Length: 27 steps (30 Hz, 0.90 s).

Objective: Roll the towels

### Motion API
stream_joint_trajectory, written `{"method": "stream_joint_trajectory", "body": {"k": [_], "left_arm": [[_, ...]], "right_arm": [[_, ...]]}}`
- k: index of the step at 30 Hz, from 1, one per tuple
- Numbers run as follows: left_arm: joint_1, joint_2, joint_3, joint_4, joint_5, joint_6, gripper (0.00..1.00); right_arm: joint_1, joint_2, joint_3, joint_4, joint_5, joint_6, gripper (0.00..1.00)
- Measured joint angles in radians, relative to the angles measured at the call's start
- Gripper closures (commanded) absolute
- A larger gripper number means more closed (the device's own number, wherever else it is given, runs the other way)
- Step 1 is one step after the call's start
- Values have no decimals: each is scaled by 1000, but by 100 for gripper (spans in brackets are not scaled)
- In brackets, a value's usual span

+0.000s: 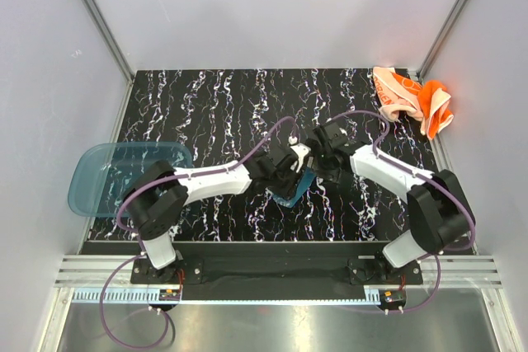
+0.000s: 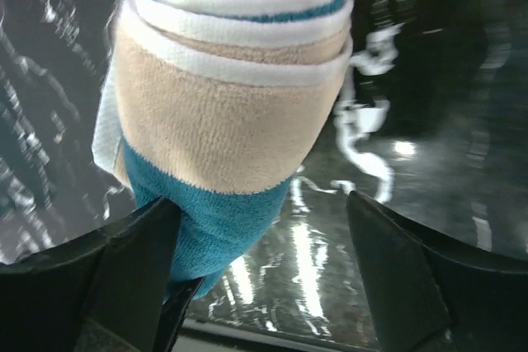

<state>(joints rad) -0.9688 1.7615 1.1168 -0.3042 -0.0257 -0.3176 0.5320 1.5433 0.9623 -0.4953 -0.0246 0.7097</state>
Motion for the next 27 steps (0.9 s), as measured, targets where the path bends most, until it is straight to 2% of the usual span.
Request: {"method": "stream_joint_trajectory", "body": {"k": [4, 7, 13, 19, 27], "left_arm": [[61, -6, -27, 59, 143, -23, 65], [123, -6, -33, 64, 233, -49, 64], [188, -2, -32, 51, 337, -79, 63], [264, 34, -31, 77, 500, -153, 60], [376, 108, -29, 99, 730, -235, 58]], "right_arm": [[-11, -52, 31, -116, 93, -23, 4], [-37, -142, 37, -192, 105, -37, 1], [-110, -315, 34, -226, 103, -54, 0], [-113, -435, -93, -54, -69, -57, 0], [-113, -395, -278, 242, -271, -18, 0]]}}
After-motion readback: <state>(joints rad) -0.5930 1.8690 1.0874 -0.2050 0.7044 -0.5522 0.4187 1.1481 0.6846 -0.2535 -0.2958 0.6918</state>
